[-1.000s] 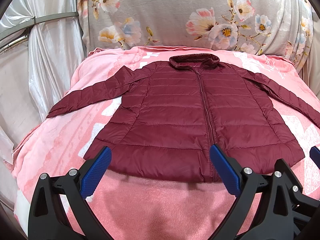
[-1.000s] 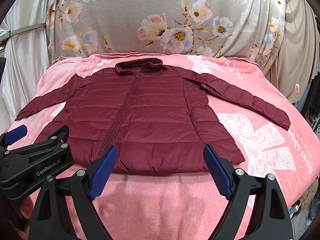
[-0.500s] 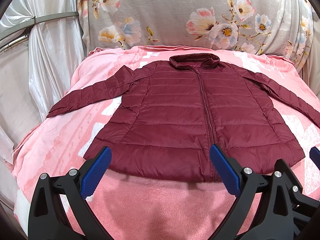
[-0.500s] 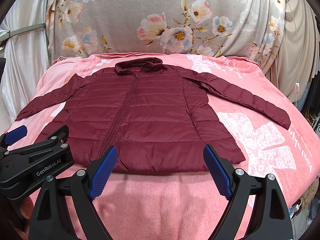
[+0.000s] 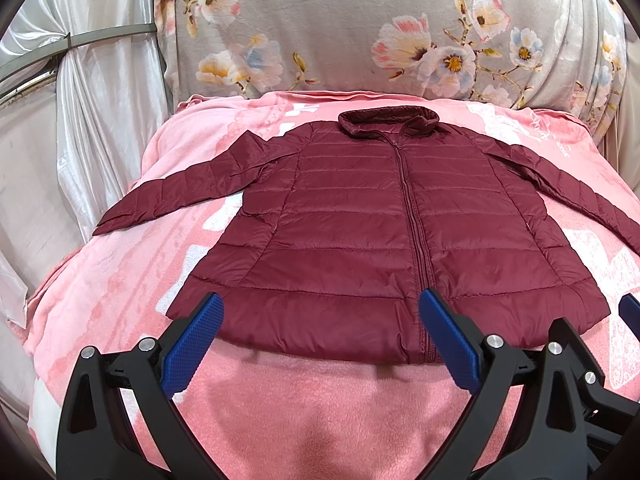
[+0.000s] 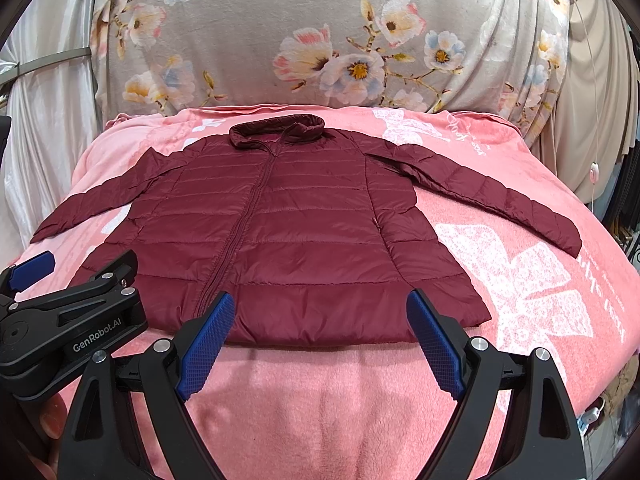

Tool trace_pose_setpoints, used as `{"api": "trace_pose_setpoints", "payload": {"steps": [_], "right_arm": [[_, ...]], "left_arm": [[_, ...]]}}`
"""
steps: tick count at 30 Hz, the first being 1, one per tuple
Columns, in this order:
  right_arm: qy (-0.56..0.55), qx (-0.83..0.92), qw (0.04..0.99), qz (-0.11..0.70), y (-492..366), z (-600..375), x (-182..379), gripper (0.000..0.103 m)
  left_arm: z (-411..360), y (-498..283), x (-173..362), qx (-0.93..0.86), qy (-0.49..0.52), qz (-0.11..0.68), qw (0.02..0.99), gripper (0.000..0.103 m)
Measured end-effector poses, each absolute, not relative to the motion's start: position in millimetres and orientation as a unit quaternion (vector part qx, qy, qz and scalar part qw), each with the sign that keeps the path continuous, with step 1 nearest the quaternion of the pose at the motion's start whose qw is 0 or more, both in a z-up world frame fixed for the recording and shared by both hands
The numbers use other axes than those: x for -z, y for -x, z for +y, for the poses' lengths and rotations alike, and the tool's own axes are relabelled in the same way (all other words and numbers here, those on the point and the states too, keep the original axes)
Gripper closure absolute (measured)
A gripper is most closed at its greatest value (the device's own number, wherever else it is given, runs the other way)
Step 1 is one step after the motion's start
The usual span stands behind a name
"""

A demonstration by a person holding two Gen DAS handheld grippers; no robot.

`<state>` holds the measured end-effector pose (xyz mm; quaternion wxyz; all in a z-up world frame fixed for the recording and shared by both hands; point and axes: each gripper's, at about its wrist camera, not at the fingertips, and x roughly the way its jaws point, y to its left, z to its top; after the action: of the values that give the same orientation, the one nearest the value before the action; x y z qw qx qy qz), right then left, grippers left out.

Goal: Fold large clothes

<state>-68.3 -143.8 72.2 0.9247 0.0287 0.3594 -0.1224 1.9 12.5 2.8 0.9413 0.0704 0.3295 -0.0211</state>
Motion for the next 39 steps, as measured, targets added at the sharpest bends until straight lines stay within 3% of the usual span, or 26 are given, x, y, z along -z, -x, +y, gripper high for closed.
{"api": "trace_pose_setpoints", "payload": {"steps": [16, 31, 39], "right_arm": [[-0.04, 0.122, 0.926, 0.355, 63.9, -154.8, -74.3, 0.018], [-0.332, 0.345, 0.822, 0.31, 47.7, -460.7, -1.6, 0.017], [-0.382, 0.398, 0.784, 0.283, 43.6, -539.2, 32.1, 0.017]], "left_arm": [[15.8, -10.5, 0.7, 0.024, -0.068, 0.337, 0.939, 0.008], [25.6, -90.9, 17.2, 0.02, -0.032, 0.348, 0.937, 0.007], [19.9, -127.1, 33.0, 0.021, -0.027, 0.375, 0.926, 0.007]]}}
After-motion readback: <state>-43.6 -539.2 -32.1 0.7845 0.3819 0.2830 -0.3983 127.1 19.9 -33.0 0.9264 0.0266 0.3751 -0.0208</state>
